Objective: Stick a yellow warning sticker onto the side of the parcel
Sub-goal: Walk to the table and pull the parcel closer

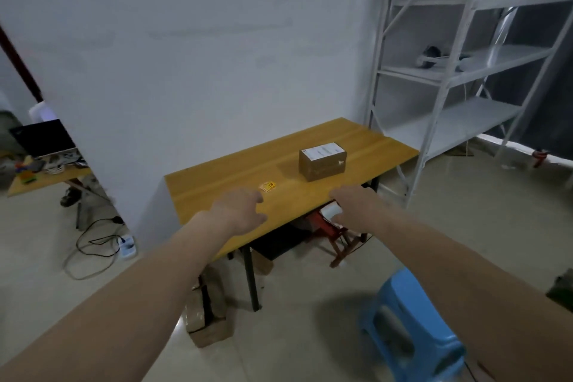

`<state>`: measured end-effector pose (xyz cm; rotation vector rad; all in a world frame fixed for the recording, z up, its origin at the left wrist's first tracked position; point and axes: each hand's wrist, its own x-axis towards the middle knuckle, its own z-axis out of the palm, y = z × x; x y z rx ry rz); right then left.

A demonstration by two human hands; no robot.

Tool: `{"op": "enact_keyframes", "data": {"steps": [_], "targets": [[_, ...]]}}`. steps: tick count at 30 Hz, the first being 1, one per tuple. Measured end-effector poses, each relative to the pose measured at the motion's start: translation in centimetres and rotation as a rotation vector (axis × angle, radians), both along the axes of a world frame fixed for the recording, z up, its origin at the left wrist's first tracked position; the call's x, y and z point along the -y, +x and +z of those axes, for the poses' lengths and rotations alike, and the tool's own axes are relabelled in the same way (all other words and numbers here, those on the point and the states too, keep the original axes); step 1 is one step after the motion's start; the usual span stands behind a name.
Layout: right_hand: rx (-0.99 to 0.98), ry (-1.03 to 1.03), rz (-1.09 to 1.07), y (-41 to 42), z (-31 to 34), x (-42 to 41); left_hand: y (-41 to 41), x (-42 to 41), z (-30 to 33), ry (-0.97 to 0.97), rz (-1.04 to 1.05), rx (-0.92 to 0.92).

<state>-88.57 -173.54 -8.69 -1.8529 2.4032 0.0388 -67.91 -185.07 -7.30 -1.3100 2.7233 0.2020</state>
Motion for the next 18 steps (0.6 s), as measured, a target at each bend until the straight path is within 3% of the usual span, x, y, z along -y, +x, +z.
{"op": "enact_keyframes", "data": {"steps": [9,12,18], "targets": [[0.021,0.013,0.02,-10.3,-2.9,12.8,-11.4,12.7,-3.0,0.064,0.004,0.01],[0.0,0.029,-0.015,-13.7,-3.5,17.6,-15.1,17.6,-3.7,0.06,-0.021,-0.061],[0.038,-0.087,-0.034,-19.0,-2.5,26.5,-21.9,26.0,-3.8,0.022,-0.069,-0.116]]}}
